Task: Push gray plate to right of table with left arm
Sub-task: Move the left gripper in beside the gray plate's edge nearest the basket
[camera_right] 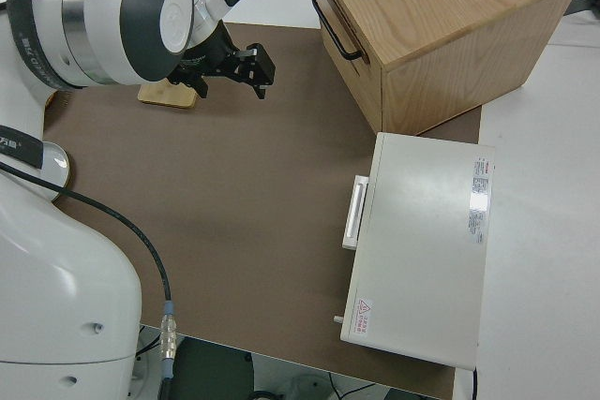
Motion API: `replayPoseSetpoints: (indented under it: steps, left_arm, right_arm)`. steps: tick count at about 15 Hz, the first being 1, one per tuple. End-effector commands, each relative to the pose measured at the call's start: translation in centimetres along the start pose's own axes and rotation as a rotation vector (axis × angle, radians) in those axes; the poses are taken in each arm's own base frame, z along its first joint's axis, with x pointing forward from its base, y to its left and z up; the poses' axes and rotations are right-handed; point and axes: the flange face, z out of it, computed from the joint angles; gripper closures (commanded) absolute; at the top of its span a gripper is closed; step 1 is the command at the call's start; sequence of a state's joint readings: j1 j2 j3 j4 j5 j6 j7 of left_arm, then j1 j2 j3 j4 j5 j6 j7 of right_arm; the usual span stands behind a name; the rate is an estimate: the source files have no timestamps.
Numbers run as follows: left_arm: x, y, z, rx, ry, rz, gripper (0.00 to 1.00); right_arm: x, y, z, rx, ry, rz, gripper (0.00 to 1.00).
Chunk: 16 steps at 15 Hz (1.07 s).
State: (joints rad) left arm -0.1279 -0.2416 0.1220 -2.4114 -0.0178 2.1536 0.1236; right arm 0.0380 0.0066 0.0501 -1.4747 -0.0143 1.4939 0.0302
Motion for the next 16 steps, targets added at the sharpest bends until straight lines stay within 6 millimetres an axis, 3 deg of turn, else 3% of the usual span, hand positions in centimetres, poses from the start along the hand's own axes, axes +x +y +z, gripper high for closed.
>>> replayPoseSetpoints:
  steps: [1, 5, 13, 15, 16]
  left_arm:
    - [-2.7, 0.3, 4.1, -0.003, 0.040, -0.015, 0.01]
    - [-3.0, 0.3, 7.5, 0.004, 0.023, -0.018, 0.00]
    - [-2.3, 0.1, 10.5, 0.012, 0.005, -0.026, 0.09]
    - [-2.2, 0.0, 10.9, 0.013, 0.005, -0.028, 0.17]
    - [-2.1, 0.0, 10.9, 0.013, 0.005, -0.028, 0.28]
  right_arm:
    - [-0.3, 0.0, -0.3, 0.022, -0.006, 0.001, 0.017]
    - [-0.2, 0.0, -0.3, 0.022, -0.004, 0.001, 0.017]
    - [-0.2, 0.0, -0.3, 0.022, -0.004, 0.001, 0.017]
    - [-0.2, 0.0, -0.3, 0.022, -0.004, 0.001, 0.017]
    - [-0.2, 0.0, -0.3, 0.022, -0.004, 0.001, 0.017]
